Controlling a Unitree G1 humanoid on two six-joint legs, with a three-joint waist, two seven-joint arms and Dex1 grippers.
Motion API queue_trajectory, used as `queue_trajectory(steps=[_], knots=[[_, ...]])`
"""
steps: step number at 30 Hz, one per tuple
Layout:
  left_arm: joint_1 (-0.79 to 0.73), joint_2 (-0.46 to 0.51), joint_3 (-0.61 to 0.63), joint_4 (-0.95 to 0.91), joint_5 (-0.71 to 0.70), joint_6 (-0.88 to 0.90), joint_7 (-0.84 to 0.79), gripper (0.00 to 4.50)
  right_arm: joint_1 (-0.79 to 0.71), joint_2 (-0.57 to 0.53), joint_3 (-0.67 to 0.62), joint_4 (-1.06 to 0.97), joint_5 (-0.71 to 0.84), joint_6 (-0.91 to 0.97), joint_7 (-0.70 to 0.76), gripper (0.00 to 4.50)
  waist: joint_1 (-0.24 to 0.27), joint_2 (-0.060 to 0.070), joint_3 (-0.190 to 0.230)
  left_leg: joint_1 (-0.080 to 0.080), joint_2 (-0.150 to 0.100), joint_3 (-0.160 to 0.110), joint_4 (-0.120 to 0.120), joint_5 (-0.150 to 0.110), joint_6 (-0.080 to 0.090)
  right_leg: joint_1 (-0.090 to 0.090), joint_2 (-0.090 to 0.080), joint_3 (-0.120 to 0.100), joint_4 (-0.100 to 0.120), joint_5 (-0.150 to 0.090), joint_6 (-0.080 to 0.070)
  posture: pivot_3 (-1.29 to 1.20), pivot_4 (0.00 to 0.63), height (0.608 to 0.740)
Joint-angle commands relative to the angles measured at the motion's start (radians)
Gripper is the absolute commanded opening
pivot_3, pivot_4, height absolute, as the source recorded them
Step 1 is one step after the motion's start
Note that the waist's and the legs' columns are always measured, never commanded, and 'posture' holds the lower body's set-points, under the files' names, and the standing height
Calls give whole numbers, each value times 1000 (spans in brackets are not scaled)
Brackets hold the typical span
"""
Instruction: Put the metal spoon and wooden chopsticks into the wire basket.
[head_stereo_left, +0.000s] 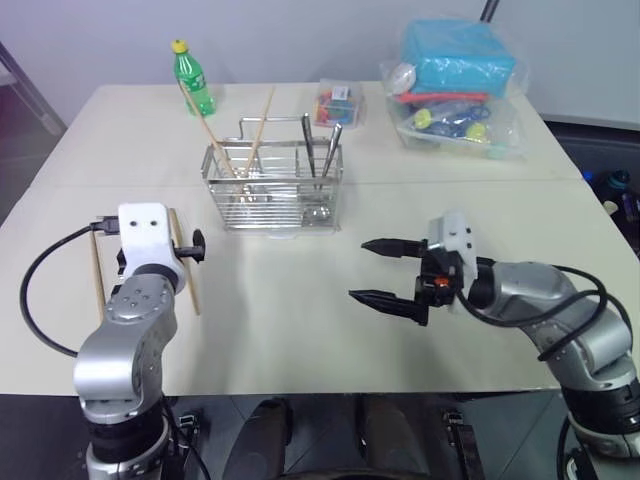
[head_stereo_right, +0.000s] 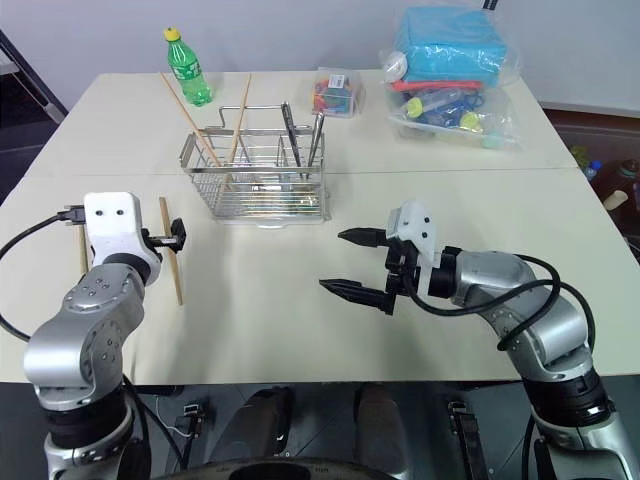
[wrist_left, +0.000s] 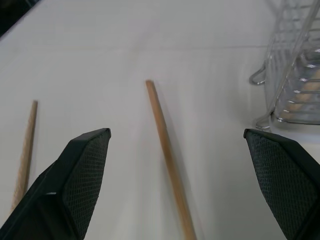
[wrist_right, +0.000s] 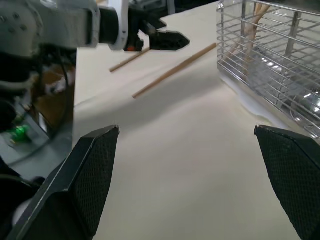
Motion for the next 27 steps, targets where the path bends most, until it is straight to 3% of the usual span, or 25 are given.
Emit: queue_trajectory(steps=[1,27], knots=[[-35,-18,42,-6,36,56,20,4500,-21,-10,-36,-44,49,32,-16,4442,1,0,0,0,0,0,0,0,0,0,0,0,0,0,0,0,150,740],[-226,-201,280,276,89,73,43,4500,19,-13,-37,-84,27,-3,-17,4442,1,-2,0,0,0,0,1,0,0,0,0,0,0,0,0,0,150,740]])
